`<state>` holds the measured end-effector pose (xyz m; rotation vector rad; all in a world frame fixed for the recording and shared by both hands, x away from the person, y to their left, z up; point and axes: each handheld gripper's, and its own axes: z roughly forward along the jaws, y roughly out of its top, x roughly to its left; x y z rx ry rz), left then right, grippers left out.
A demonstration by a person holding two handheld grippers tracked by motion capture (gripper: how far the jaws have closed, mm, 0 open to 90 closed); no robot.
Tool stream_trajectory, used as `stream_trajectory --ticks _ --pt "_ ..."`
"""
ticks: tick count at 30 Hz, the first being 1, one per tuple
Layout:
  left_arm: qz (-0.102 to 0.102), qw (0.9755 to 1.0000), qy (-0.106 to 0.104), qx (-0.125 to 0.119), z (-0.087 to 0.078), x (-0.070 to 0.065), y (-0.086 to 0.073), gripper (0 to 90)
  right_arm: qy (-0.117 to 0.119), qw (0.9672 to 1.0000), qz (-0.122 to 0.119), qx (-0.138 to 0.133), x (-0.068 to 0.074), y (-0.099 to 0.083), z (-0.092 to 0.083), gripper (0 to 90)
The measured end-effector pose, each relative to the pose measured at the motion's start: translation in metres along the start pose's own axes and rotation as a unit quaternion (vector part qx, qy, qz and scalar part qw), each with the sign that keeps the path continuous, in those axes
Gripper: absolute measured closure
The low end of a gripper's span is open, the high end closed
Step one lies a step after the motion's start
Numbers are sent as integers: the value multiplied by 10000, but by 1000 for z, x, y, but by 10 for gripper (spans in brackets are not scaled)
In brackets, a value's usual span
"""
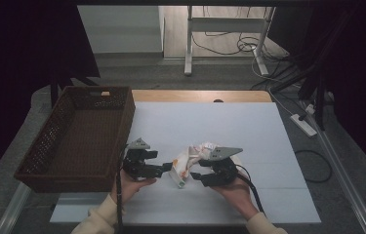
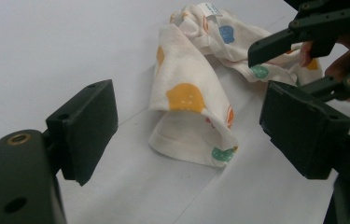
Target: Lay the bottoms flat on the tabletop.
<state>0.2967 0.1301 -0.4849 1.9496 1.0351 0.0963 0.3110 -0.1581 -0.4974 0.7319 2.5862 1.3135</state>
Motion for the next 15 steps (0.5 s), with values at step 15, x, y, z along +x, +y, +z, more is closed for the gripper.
stream_trajectory --ticks 15 --pt "-30 9999 -1 -139 -5 -1 4 189 292 9992 -232 128 25 1 21 418"
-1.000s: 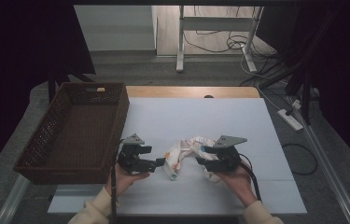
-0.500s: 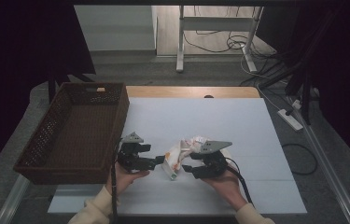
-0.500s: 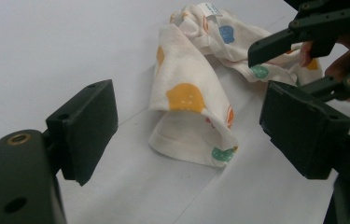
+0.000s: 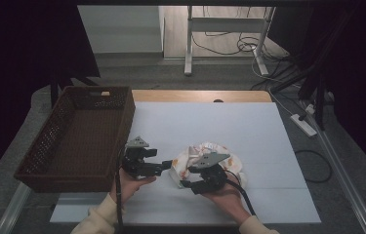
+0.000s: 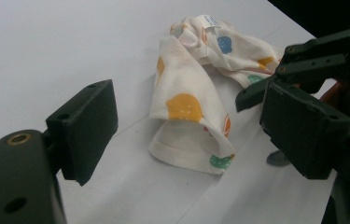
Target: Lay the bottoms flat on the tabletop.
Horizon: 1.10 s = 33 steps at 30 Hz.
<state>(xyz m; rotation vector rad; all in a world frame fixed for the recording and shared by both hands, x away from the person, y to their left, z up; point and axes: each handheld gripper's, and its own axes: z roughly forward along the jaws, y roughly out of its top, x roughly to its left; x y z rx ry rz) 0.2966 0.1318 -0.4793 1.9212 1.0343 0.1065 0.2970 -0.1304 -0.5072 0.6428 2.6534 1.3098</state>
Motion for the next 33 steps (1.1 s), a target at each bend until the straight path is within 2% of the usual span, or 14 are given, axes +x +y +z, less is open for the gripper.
stream_trajectory --ticks 6,11,13,17,20,21,24,29,31,33 --pt "48 10000 -1 -1 -1 -2 1 189 23 9999 -116 91 8 4 14 419" --pt "20 10000 -3 -28 -2 -1 1 189 -182 9996 -75 205 6 6 26 448" --pt "19 10000 -2 -37 -2 -1 1 189 -347 9989 -63 300 4 6 31 498" --pt "23 10000 -1 -36 -3 -1 1 189 -489 9979 -103 407 2 5 35 714" --pt "14 10000 -1 -35 -3 0 1 189 -404 9982 -117 434 0 4 33 847" --pt "12 10000 1 -35 -3 0 1 189 -375 9983 -116 433 0 4 31 857" --pt "13 10000 6 -43 -4 1 1 189 -248 9986 -109 456 1 2 26 867" --pt "18 10000 -4 -23 -4 1 0 189 30 9979 -219 603 12 -9 12 867" --pt "16 10000 -6 -16 -3 0 0 189 78 9972 -287 682 15 -15 7 867" --pt "22 10000 -9 -6 -2 0 1 189 116 9971 -240 716 16 -19 2 867"
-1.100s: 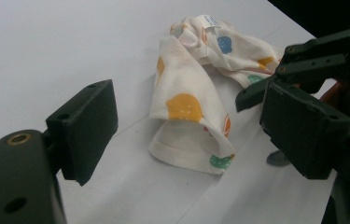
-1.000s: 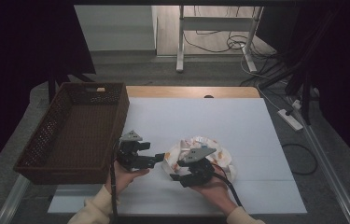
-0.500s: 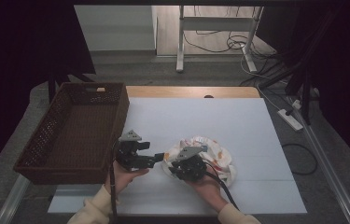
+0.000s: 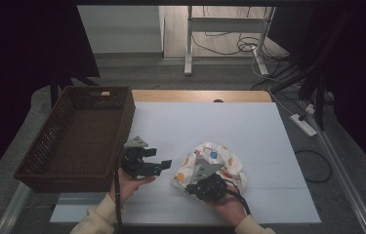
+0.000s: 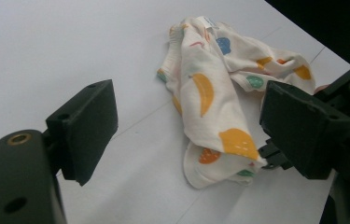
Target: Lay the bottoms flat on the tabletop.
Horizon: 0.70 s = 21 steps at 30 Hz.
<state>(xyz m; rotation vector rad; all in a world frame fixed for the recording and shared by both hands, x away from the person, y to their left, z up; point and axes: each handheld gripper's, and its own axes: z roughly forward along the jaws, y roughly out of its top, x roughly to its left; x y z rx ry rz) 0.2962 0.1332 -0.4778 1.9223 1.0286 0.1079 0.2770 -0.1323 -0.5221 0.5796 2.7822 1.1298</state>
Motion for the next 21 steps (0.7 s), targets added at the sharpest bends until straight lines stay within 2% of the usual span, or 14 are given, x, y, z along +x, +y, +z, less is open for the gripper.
stream_trajectory --ticks 4,7,11,12,17,21 --pt "26 10000 -18 24 1 -1 0 189 85 9999 116 79 4 -8 -6 867" --pt "30 10000 -33 40 2 -1 0 189 107 9997 102 209 10 -17 -10 867" --pt "34 10000 -34 47 3 -1 0 189 53 9995 138 261 12 -26 -18 867" --pt "37 10000 -25 45 3 -2 0 189 -35 9994 194 291 11 -32 -25 865" --pt "33 10000 -20 49 3 -2 0 189 -158 9991 307 230 7 -38 -35 851" --pt "34 10000 -24 62 4 -2 0 189 -178 9993 321 88 5 -38 -42 747"
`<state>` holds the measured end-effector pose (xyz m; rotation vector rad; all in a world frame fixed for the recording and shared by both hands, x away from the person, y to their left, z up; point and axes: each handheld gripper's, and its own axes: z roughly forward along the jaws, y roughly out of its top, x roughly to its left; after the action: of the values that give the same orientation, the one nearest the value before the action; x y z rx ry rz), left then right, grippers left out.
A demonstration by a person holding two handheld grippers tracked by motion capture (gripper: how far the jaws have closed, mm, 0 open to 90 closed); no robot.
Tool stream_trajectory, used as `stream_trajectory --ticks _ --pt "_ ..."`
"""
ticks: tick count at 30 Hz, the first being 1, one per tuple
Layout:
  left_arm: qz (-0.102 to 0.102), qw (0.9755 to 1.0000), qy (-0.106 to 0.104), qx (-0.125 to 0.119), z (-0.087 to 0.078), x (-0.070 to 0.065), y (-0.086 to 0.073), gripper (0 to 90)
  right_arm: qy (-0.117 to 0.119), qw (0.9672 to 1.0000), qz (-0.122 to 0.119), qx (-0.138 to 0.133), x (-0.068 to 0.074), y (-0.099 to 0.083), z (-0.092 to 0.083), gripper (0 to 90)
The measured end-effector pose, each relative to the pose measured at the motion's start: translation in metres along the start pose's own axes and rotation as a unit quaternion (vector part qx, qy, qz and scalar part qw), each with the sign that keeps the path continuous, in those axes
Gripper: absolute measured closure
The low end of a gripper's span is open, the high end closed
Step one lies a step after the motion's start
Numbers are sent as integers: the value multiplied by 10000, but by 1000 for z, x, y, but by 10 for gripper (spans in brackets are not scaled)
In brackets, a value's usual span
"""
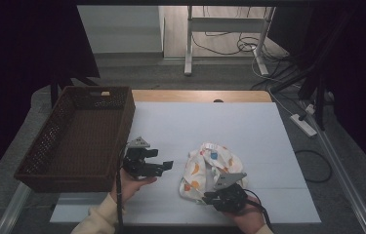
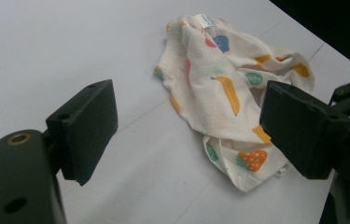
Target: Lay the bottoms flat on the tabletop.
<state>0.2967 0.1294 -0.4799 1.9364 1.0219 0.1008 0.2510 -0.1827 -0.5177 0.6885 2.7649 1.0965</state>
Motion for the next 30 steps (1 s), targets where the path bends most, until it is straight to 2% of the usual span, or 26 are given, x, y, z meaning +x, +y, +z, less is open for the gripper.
stream_trajectory --ticks 2,4,7,10,13,16,19,25,30 --pt "-3 10000 -3 6 0 0 0 189 -34 9999 -5 -124 0 2 -5 645" --pt "2 10000 0 13 1 0 -1 189 -106 9994 23 -338 -2 6 -11 586" --pt "-4 10000 5 14 1 0 -1 189 -169 9981 92 -579 -9 13 -19 530" --pt "-15 10000 5 30 2 0 -1 189 -368 9969 95 -692 -18 24 -21 497" --pt "-3 10000 1 32 2 0 -1 189 -453 9958 269 -745 -34 35 -17 479" --pt "5 10000 -3 37 2 0 -1 189 -686 9939 370 -786 -51 47 -11 467" --pt "-15 10000 -22 45 2 1 -2 189 -667 9941 472 -712 -68 58 -3 440" --pt "-17 10000 -12 39 2 1 -2 189 -853 9917 587 -756 -89 70 6 432" --pt "-4 10000 -9 58 3 1 -2 189 -906 9909 649 -761 -104 79 10 419"
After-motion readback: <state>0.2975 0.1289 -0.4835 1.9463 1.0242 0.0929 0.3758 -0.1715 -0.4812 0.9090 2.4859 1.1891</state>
